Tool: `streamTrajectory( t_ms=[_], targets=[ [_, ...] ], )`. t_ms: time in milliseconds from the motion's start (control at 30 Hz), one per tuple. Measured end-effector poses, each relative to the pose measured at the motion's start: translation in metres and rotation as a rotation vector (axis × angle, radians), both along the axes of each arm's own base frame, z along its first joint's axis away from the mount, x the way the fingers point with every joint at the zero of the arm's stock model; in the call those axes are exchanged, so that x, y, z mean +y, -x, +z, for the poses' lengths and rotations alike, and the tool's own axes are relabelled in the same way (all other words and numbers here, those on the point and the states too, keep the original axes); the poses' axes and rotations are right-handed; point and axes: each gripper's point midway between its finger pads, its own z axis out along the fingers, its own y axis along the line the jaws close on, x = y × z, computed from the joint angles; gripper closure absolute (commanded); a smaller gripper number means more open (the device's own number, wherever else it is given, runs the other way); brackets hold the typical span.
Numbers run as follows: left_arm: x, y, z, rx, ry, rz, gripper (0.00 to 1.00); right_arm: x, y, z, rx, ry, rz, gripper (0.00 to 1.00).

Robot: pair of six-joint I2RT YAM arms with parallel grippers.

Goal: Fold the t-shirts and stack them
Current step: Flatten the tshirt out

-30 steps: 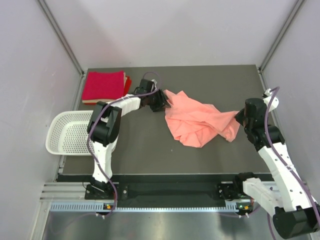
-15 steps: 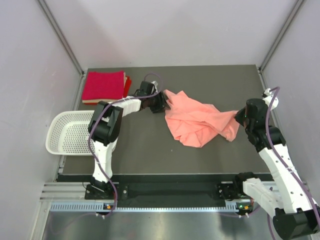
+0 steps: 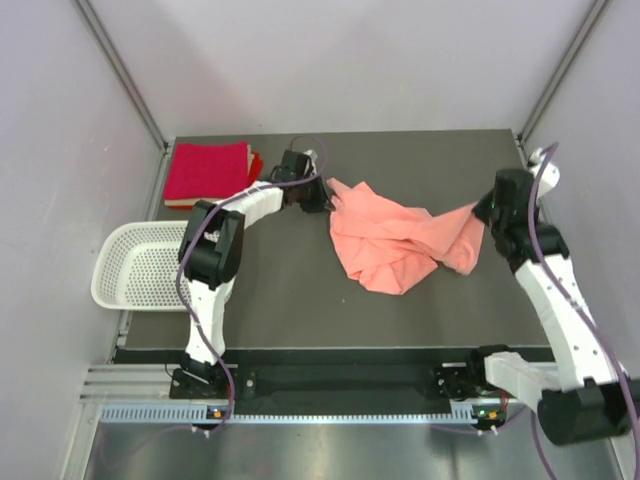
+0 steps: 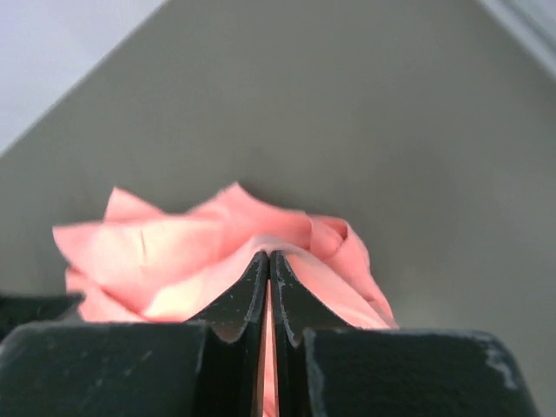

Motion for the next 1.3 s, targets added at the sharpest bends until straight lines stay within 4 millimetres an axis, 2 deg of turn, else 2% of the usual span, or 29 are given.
streamTrajectory(
  t_ms=[33,100,167,233,267,300,333,367,400,467,533,567,633,667,700,733,767,800,833,867,967,1067,1133,1200,1300],
  targets=[
    [0.003,-0.002,0.009,-0.002,-0.014,0.011,1.00,-0.004,-0.011,0.009,0.008,0.008,-0.013,1.00],
    [0.010,-0.009,0.048,-0.029,-0.058,0.040,1.00,-0.012,-0.039,0.046,-0.022,0.019,-0.040,1.00],
    [0.011,-0.019,0.109,-0.135,-0.070,0.064,1.00,-0.019,-0.063,0.104,-0.124,0.023,-0.060,1.00],
    [0.014,-0.017,0.181,-0.267,-0.060,0.089,1.00,-0.026,-0.067,0.152,-0.217,0.029,-0.078,1.00],
    [0.017,-0.007,0.222,-0.339,-0.045,0.104,1.00,-0.031,-0.064,0.171,-0.258,0.033,-0.090,1.00],
    [0.017,0.008,0.251,-0.388,-0.030,0.109,1.00,-0.036,-0.059,0.183,-0.284,0.039,-0.107,1.00],
    [0.016,0.021,0.273,-0.428,-0.012,0.113,1.00,-0.045,-0.051,0.194,-0.307,0.049,-0.129,1.00],
    [0.013,0.039,0.292,-0.467,0.010,0.110,1.00,-0.053,-0.043,0.196,-0.307,0.059,-0.149,1.00],
    [0.007,0.064,0.303,-0.485,0.029,0.093,1.00,-0.062,-0.034,0.194,-0.302,0.070,-0.176,1.00],
    [-0.017,0.102,0.296,-0.469,0.061,0.032,1.00,-0.082,-0.016,0.177,-0.255,0.096,-0.234,1.00],
    [-0.046,0.139,0.262,-0.396,0.071,-0.049,1.00,-0.097,0.001,0.148,-0.176,0.119,-0.276,1.00],
    [-0.062,0.157,0.235,-0.343,0.068,-0.093,1.00,-0.102,0.008,0.134,-0.137,0.128,-0.291,1.00],
    [-0.081,0.183,0.166,-0.209,0.010,-0.154,0.89,-0.110,0.018,0.106,-0.056,0.138,-0.310,1.00],
    [-0.082,0.198,0.117,-0.107,-0.051,-0.179,0.79,-0.112,0.022,0.093,-0.020,0.141,-0.313,1.00],
    [-0.078,0.210,0.083,-0.034,-0.099,-0.193,0.67,-0.114,0.025,0.079,0.017,0.142,-0.312,1.00],
    [-0.070,0.222,0.051,0.042,-0.151,-0.200,0.62,-0.114,0.027,0.067,0.044,0.143,-0.308,1.00],
    [-0.059,0.231,0.027,0.102,-0.198,-0.196,0.59,-0.113,0.029,0.055,0.074,0.142,-0.300,1.00],
    [-0.047,0.239,0.012,0.149,-0.237,-0.188,0.57,-0.111,0.031,0.043,0.101,0.138,-0.291,1.00],
    [-0.035,0.245,0.005,0.185,-0.269,-0.177,0.54,-0.110,0.033,0.031,0.131,0.135,-0.280,1.00],
    [-0.029,0.244,0.007,0.191,-0.275,-0.167,0.53,-0.108,0.034,0.021,0.152,0.130,-0.270,1.00],
    [-0.013,0.220,0.037,0.134,-0.220,-0.099,0.51,-0.101,0.039,-0.004,0.202,0.109,-0.240,1.00],
    [0.010,0.193,0.069,0.059,-0.148,-0.005,0.51,-0.094,0.040,-0.012,0.206,0.084,-0.205,1.00],
    [0.026,0.180,0.077,0.023,-0.113,0.051,0.51,-0.090,0.039,-0.010,0.191,0.072,-0.192,1.00],
    [0.035,0.174,0.071,0.014,-0.100,0.077,0.51,-0.088,0.037,-0.005,0.167,0.065,-0.180,1.00],
    [0.038,0.175,0.045,0.064,-0.102,0.069,0.52,-0.086,0.035,0.002,0.132,0.060,-0.169,1.00]
  ],
)
